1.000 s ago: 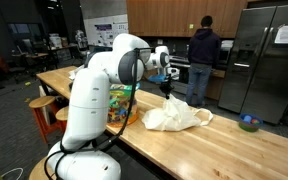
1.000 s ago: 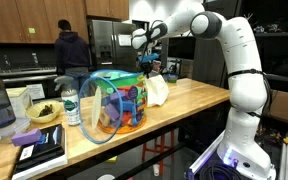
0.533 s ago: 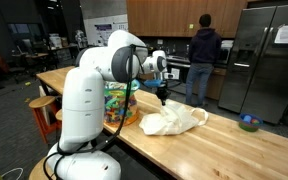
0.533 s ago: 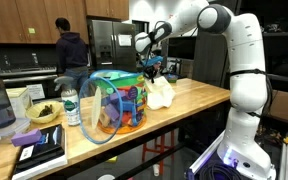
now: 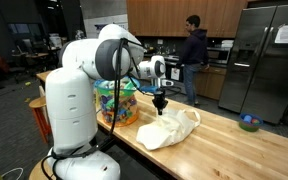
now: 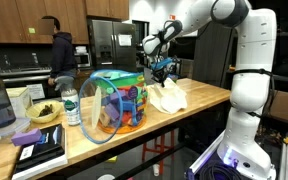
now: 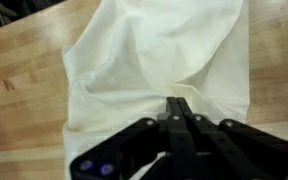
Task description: Move the bag side to side and in circles
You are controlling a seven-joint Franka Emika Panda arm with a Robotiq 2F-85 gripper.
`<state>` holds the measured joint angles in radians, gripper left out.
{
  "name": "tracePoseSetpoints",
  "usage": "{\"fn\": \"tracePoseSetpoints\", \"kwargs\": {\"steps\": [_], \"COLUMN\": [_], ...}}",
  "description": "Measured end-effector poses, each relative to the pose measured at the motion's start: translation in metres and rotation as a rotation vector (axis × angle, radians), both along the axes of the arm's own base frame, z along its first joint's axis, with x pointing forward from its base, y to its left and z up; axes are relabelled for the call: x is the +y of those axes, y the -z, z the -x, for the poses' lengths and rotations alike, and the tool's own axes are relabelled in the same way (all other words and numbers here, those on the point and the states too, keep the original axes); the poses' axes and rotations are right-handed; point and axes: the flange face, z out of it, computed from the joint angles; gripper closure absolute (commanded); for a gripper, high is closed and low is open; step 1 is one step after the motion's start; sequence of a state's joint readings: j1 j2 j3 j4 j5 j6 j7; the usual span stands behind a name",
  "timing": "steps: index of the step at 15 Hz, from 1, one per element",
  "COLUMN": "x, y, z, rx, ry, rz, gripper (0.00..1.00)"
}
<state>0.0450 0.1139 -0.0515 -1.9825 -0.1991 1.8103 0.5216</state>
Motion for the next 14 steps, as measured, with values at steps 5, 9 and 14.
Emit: {"fn": "tracePoseSetpoints", "kwargs": {"steps": [5,9,14], "x": [-0.065,-0.133,-0.206], "y": [-0.001,0.006,0.008], "z": [0.044,0.083,0.115], "rx": [0.024,0.051,0.052], "ry": [0.146,0.273,0.376], "rz": [-0.001,-0.015,-0.019], "gripper": [1.0,1.0,1.0]}}
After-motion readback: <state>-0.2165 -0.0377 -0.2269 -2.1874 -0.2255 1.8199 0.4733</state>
